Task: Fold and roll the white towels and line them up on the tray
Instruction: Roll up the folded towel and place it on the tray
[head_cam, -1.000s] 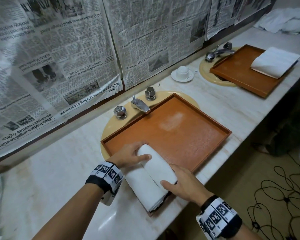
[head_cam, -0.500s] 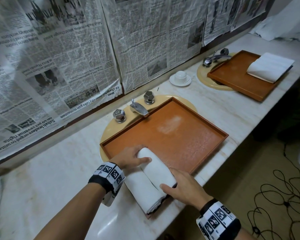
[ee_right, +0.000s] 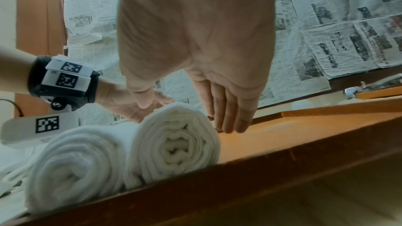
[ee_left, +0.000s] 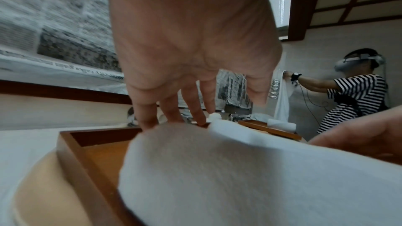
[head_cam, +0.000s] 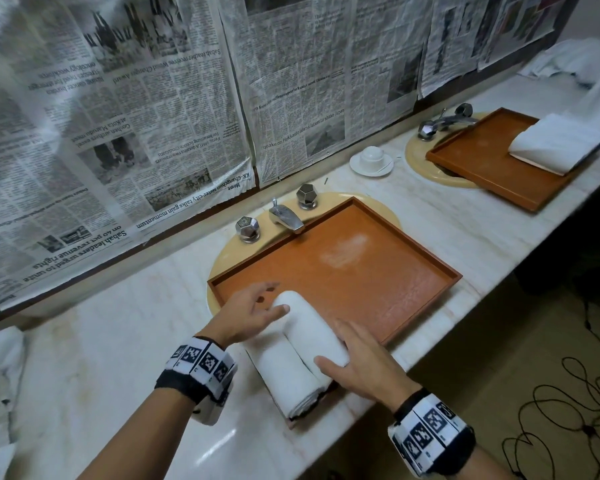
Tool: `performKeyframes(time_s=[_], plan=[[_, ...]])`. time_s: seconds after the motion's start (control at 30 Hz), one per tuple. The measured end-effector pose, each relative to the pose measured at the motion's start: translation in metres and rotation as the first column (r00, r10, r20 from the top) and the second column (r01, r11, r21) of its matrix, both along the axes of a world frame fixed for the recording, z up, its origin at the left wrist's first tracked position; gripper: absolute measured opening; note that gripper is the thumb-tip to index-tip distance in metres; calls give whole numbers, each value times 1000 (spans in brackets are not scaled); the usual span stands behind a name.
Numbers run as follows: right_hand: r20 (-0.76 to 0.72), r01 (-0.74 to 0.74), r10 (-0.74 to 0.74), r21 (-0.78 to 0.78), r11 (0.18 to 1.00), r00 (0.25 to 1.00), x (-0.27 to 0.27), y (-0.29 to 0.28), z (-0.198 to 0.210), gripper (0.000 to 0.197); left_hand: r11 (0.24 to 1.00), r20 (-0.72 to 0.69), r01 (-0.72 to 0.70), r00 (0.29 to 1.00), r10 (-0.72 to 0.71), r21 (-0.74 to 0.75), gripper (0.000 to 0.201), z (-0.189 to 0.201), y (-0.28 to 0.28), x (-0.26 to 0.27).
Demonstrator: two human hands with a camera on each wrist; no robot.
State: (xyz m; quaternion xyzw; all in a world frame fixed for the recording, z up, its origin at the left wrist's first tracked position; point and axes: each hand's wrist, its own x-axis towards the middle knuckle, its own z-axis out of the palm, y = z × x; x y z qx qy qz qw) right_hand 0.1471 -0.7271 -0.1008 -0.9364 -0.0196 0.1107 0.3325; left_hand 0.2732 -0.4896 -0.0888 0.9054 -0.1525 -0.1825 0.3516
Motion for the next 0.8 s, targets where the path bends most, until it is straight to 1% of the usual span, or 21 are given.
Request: performKeyframes(time_s=[0.1,0.17,0.27,0.33,0.53,0.63,0.8], plan=[[38,-46,47,-24,999,998,7,1,6,82,997,16,-72,997,72,20,71,4,19,-19],[97,-68,72,-40,997,993,10,4,12,79,995,40,-90,995,89,42,72,6,31,-33],[179,-121,129,-55,991,975,10,21,22,80,992,138,-116,984,108,50,64,11,53,-63],[193,-147,159,-75,986,968,9,35,25,80,988,140,-148,980,140,48,62,13,67,-82],[206,-284,301,-112,952,931,-4,104,30,87,960,94,-272,960,265,73,80,9,138,-145],[198,-353,370,-117,928,908,-17,147,31,81,938,118,-334,939,323,94,76,9,180,-183],[211,-450,469,-133,883,858,-49,223,31,81,890,131,-447,892,433,96,71,10,253,-250]])
